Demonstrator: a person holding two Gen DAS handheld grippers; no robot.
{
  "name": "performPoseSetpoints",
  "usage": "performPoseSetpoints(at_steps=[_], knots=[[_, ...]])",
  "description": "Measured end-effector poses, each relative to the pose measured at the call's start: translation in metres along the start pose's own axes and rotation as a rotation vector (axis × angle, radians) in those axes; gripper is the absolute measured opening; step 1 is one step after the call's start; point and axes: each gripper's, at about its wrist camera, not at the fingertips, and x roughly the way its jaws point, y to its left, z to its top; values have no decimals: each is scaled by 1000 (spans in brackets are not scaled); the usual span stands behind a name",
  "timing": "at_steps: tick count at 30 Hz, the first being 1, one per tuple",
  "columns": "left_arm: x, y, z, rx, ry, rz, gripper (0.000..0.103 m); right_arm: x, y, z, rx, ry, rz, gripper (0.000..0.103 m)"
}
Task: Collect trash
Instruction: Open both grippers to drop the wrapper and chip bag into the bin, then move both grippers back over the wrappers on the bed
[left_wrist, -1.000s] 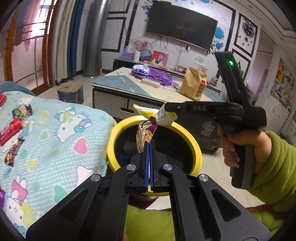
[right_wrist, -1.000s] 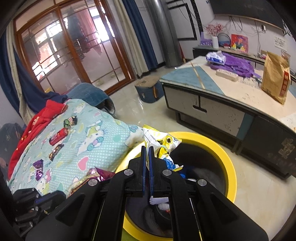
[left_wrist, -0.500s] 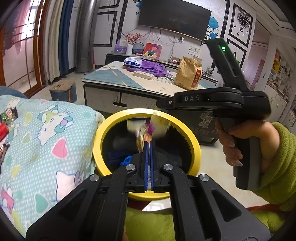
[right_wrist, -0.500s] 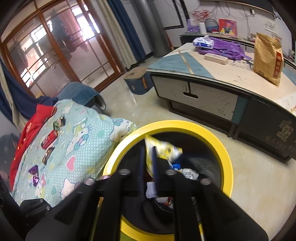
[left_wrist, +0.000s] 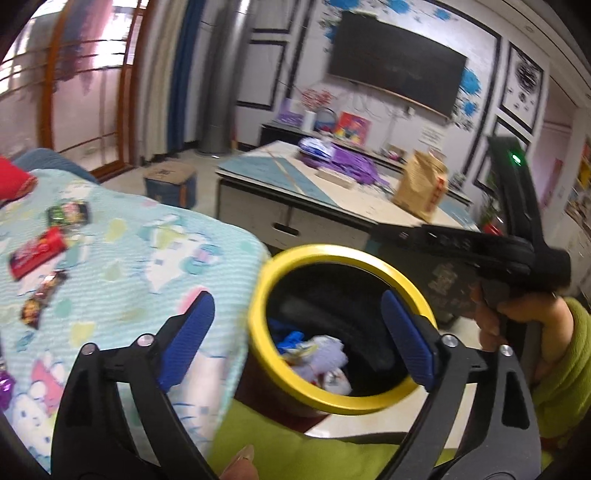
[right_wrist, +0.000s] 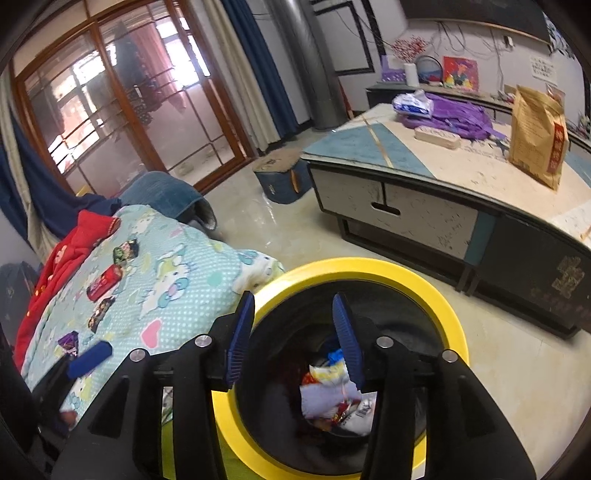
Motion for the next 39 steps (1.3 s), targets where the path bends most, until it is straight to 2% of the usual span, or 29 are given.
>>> performPoseSetpoints(at_steps=[3, 12, 30, 39], knots=[[-12, 15, 4, -29, -32, 58, 91, 0, 15, -1, -32, -10, 22, 46], [-49, 60, 10, -125, -112, 204, 92, 7, 58, -5, -133, 5, 79, 51], [-105, 131, 13, -301, -195, 371, 92, 20, 154, -4, -285, 32, 219, 56], [-124, 161, 6, -352, -189, 447, 92, 43, 205, -5, -346, 73, 288, 57]])
